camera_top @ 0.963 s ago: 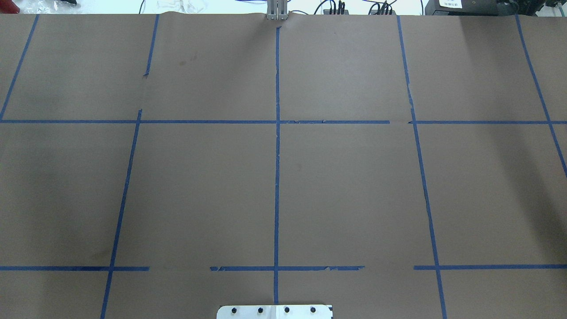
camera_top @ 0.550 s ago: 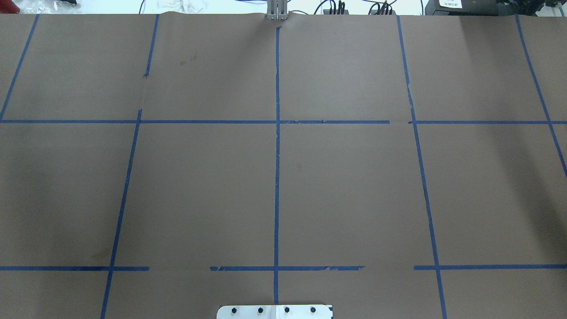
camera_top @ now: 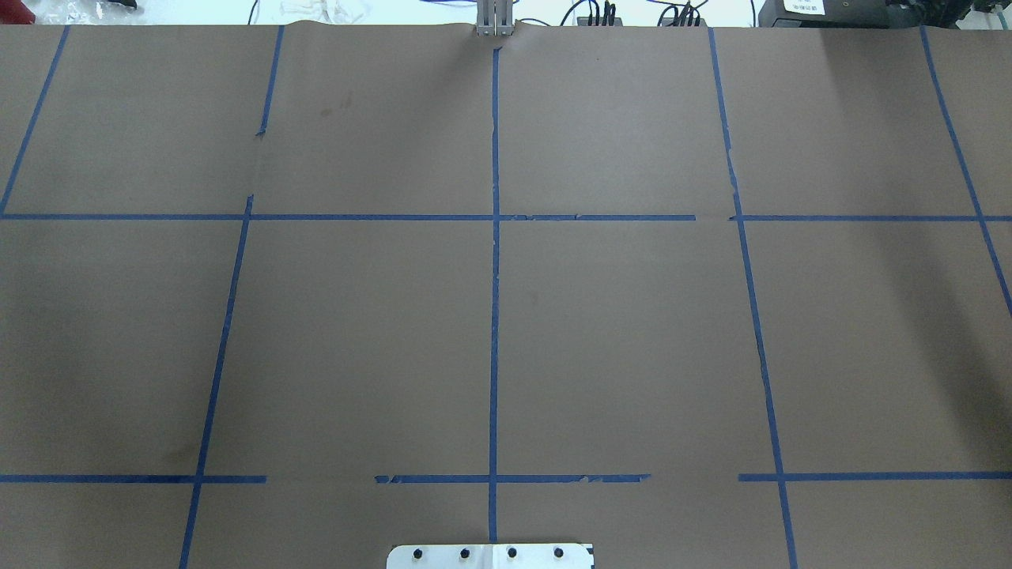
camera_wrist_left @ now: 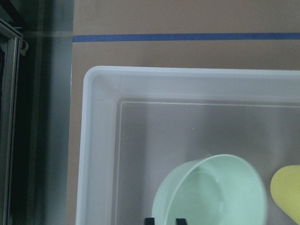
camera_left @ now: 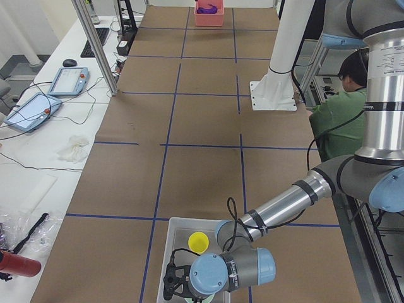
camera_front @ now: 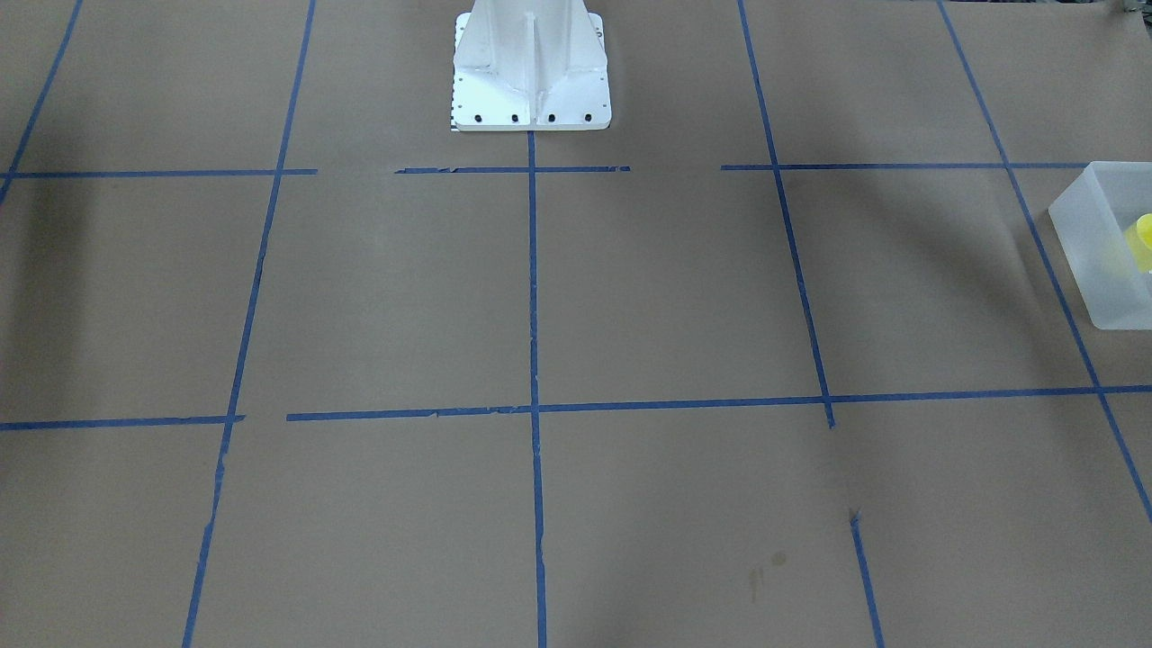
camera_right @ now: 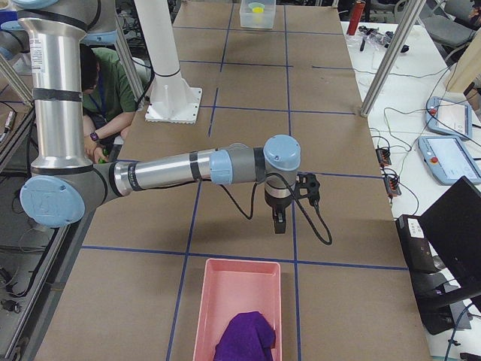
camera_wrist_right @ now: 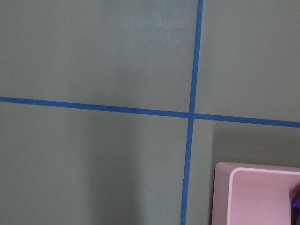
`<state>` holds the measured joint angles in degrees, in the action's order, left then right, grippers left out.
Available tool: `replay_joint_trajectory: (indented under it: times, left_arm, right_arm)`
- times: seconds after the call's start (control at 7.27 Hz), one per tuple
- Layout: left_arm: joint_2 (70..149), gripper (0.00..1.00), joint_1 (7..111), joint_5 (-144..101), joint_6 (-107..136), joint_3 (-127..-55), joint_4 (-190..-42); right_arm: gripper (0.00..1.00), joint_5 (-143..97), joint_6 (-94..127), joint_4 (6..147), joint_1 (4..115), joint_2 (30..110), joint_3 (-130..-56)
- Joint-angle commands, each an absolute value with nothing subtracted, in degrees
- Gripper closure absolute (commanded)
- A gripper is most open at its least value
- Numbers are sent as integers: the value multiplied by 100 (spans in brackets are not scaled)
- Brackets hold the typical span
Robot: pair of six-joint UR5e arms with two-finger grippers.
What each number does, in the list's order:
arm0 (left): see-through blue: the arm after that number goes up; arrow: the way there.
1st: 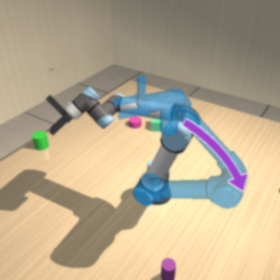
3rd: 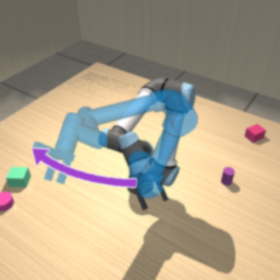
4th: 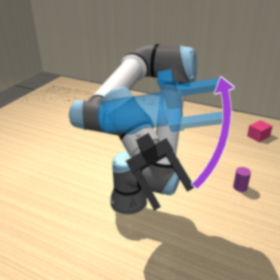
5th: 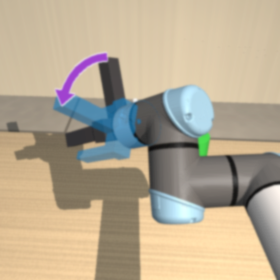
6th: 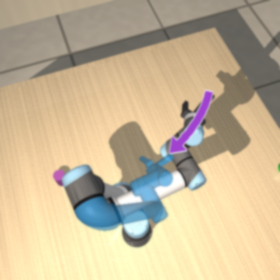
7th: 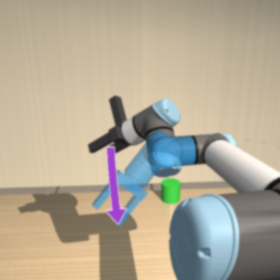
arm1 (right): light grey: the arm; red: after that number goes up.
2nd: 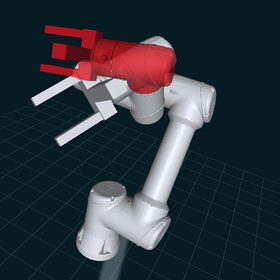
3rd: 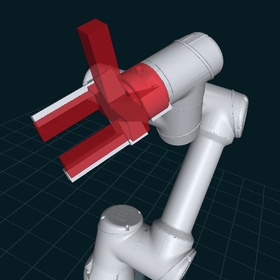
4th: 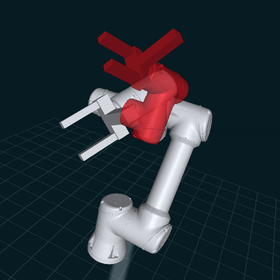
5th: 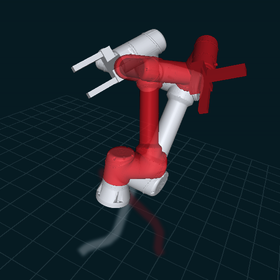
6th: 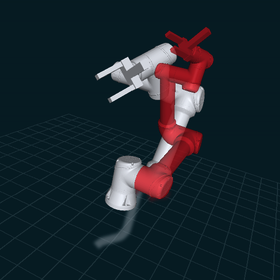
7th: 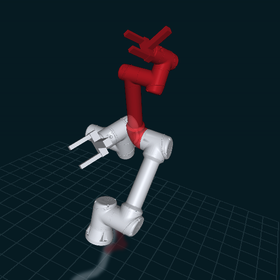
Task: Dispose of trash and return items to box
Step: 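Open the left gripper and raise it out of the clear bin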
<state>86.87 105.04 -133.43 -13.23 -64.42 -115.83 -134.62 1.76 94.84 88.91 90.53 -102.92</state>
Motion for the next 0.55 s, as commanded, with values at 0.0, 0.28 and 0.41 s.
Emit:
replay_joint_trajectory:
  times: [0.0, 0.28, 0.41]
  left_arm:
    - [8736, 0, 10520, -13324, -1118, -6939, -11558]
    - [8789, 0, 10512, -13219, -890, -7941, -11514]
    - [8937, 0, 10529, -12940, -279, -8285, -11522]
  right_arm:
    - [0, -13465, 167, 9483, 8895, 9053, -10292]
    - [0, -13465, 88, 9483, 8895, 9114, -10292]
    - [0, -13465, 88, 9483, 8895, 9140, -10292]
